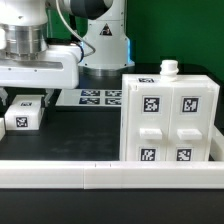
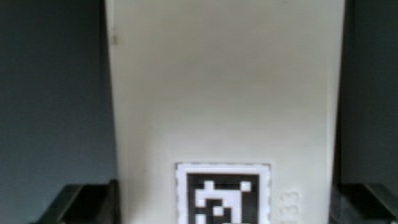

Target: Assemble cabinet

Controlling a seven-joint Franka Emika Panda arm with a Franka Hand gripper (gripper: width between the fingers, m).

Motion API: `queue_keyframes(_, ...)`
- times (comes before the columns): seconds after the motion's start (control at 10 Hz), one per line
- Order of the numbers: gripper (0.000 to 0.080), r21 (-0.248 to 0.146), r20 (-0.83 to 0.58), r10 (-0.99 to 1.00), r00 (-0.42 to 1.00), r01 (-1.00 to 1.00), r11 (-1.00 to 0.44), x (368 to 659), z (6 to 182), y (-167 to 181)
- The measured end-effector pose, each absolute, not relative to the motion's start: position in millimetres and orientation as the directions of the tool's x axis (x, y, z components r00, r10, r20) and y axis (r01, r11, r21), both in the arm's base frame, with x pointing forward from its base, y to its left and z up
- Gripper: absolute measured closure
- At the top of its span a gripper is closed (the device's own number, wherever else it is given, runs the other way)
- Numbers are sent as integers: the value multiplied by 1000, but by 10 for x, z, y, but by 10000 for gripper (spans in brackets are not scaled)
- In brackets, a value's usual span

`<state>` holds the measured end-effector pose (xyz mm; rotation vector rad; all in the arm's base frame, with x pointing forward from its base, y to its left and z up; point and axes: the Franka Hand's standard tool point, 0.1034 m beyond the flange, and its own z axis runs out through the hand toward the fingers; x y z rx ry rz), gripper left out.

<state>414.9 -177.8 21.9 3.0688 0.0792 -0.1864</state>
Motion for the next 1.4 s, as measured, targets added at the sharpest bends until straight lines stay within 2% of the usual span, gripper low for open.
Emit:
queue_keyframes(0.5, 243, 62, -122, 49, 991, 57, -996, 4157, 227, -1769)
queue_keyframes(0.6, 243, 41, -130, 53, 990, 59, -997, 4189, 372, -1696)
queue_keyframes(0.7, 243, 16, -123, 53, 991, 55, -998, 4280, 634, -1543)
queue_keyframes(1.0, 243, -16, -97, -4, 995, -5, -1000, 4467, 1129, -1162)
queue_keyframes(1.4, 243, -25, -114, -111, 987, -115, -993, 4856, 1635, -691)
